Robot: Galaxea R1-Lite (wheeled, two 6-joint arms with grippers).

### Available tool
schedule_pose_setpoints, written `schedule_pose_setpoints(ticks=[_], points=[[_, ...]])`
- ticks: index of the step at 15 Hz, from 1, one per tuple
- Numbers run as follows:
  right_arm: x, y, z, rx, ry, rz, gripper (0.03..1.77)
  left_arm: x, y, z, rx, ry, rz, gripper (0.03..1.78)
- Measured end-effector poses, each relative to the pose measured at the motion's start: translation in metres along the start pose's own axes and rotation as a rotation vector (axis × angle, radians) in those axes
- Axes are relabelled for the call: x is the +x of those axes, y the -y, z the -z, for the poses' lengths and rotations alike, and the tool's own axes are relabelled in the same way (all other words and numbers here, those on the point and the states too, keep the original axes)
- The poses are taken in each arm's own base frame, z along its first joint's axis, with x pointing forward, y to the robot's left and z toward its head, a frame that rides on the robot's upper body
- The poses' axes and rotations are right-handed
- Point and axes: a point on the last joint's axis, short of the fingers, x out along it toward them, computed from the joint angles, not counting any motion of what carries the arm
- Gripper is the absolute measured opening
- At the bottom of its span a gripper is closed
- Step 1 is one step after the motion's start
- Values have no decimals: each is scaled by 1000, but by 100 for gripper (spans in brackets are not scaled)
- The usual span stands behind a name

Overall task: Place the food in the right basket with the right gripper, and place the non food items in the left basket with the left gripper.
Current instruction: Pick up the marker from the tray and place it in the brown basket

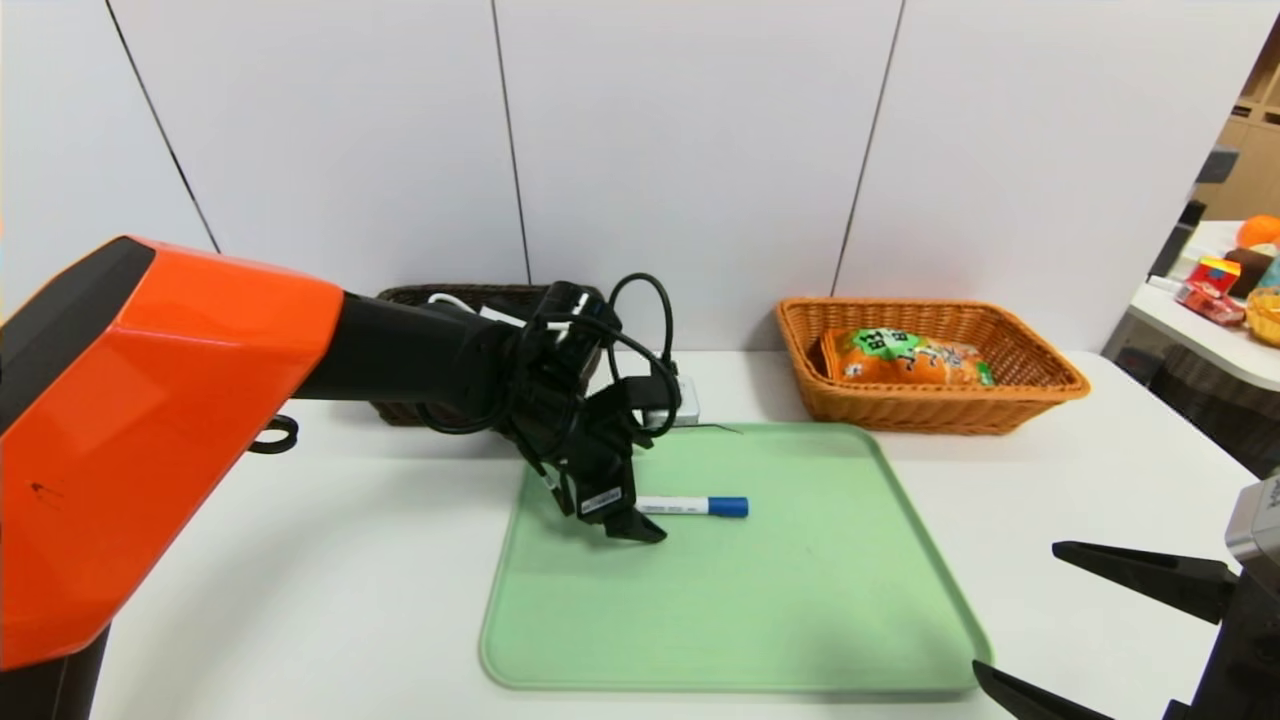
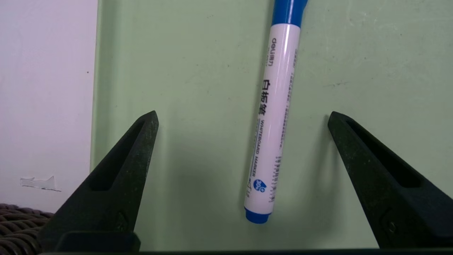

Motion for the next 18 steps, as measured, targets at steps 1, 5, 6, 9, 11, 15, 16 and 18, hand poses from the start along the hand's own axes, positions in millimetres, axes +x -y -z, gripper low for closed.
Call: schedule_pose_setpoints(ticks=[1, 5, 6, 9, 11, 15, 16, 18], points=[[0, 0, 0, 0, 0, 0, 170, 3, -2, 3, -7, -2, 1, 169], [0, 0, 1, 1, -4, 0, 170, 11, -4, 12, -33, -29, 24, 169], [0, 0, 1, 0, -5, 0, 170, 12, -3, 13, -39, -36, 38, 169], [0, 0, 1, 0, -5, 0, 170, 11, 4, 18, -56, -59, 93, 169], [0, 0, 2, 0, -6, 1, 170, 10, 9, 21, -64, -76, 116, 169], [0, 0, 2, 0, -5, 1, 170, 8, 19, 26, -56, -95, 146, 147], [0, 0, 2, 0, -4, 1, 170, 8, 19, 26, -56, -97, 148, 137], [-1, 0, 2, 1, -3, 2, 170, 8, 20, 26, -54, -99, 145, 119]])
